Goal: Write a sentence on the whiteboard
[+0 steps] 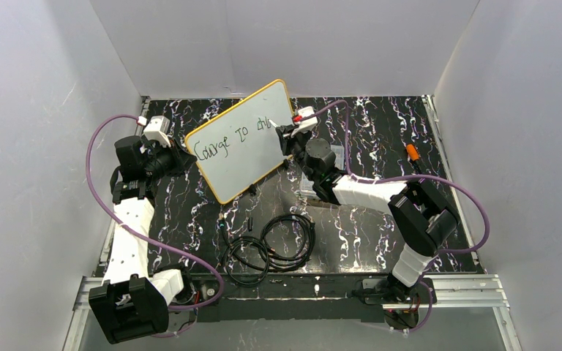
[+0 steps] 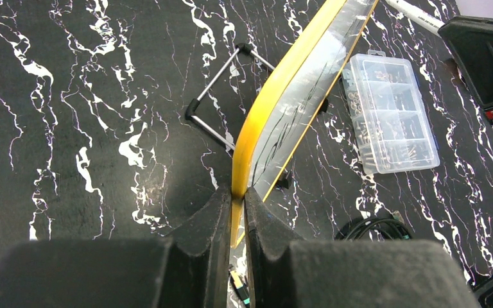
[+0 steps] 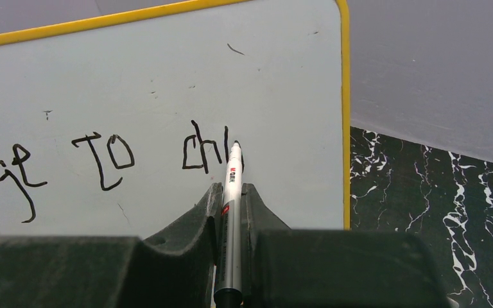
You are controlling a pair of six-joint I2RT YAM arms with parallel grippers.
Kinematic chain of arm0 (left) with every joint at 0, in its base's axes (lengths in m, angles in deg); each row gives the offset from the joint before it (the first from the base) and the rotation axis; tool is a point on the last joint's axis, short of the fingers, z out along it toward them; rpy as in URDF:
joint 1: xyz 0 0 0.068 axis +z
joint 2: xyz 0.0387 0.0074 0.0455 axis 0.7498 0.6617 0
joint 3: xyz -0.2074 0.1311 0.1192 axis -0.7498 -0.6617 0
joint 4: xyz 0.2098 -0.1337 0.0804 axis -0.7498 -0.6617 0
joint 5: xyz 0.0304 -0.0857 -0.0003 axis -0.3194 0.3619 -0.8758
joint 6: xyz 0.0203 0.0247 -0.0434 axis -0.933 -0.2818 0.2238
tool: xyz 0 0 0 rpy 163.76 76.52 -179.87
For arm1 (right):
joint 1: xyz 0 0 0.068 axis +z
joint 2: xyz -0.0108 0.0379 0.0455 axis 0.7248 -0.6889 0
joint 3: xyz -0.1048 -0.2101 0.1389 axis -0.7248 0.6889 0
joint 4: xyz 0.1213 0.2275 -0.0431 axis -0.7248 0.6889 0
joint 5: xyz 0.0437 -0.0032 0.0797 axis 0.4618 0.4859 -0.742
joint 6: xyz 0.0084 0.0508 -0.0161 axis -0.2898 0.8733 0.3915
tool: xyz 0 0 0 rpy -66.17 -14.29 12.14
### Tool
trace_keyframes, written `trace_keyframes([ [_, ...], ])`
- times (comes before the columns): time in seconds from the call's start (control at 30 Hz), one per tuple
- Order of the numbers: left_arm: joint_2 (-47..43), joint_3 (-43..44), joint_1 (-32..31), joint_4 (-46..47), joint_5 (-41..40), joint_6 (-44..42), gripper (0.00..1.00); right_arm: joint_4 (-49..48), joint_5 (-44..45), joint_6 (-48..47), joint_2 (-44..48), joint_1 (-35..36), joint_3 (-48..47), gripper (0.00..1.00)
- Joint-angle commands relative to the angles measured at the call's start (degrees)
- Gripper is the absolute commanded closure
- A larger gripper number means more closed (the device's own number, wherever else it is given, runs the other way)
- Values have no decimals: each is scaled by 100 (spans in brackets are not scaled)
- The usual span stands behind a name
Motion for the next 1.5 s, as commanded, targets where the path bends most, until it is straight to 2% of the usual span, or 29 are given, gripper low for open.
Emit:
trace_keyframes([
  [0.0, -51, 27, -29, -75, 67, 6, 100, -279, -111, -105, -2, -3, -288, 99],
  [1.03, -73, 27, -29, -75, 63, 8, 100, -131, 440, 47, 6, -53, 149, 99],
  [1.47, -38, 45, -22, -75, 75, 39, 100, 30, 181, -28, 474, -199, 119, 99],
])
